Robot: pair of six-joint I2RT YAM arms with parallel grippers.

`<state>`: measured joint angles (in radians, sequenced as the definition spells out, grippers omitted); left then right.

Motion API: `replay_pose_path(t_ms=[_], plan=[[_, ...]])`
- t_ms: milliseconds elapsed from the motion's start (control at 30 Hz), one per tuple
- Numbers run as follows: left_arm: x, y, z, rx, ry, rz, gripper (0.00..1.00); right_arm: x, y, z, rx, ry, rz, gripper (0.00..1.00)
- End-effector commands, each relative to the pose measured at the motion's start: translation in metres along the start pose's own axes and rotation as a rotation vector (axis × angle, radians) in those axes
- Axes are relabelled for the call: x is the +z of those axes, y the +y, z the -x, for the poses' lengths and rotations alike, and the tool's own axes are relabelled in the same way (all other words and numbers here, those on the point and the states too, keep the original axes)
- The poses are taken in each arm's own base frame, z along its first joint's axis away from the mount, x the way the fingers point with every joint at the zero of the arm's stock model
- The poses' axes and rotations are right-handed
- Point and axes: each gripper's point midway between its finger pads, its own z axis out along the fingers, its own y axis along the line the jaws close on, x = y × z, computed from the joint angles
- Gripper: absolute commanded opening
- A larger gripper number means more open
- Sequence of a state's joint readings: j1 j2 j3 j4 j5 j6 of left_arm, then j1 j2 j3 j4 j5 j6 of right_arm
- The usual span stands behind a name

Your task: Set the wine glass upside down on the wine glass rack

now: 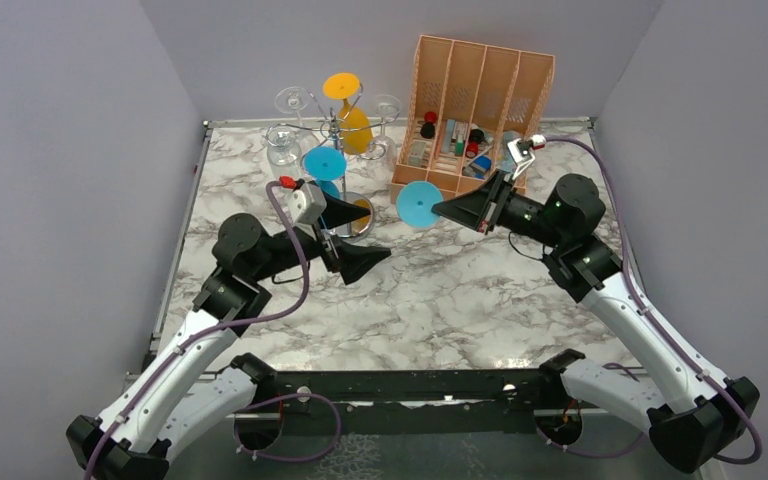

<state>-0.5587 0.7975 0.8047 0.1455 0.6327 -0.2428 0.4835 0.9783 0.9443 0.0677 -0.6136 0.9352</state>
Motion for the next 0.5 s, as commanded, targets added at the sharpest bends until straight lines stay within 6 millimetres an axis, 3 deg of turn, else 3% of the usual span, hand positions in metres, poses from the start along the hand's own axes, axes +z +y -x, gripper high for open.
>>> replay_pose_path(t_ms=[0,267,467], plan=[[-0.011,0.014,-0.025,0.043,0.052,0.081,0.99,0.0,-0.006,0.026,0.123,-0.152,-0.088,0.01],[-0.033,0.013,-0.061,0.194,0.08,0.078,0.99,0.018,-0.012,0.05,0.186,-0.212,-0.112,0.01],[-0.051,0.006,-0.075,0.335,0.02,0.061,0.99,0.031,-0.014,0.073,0.209,-0.282,-0.109,0.01]])
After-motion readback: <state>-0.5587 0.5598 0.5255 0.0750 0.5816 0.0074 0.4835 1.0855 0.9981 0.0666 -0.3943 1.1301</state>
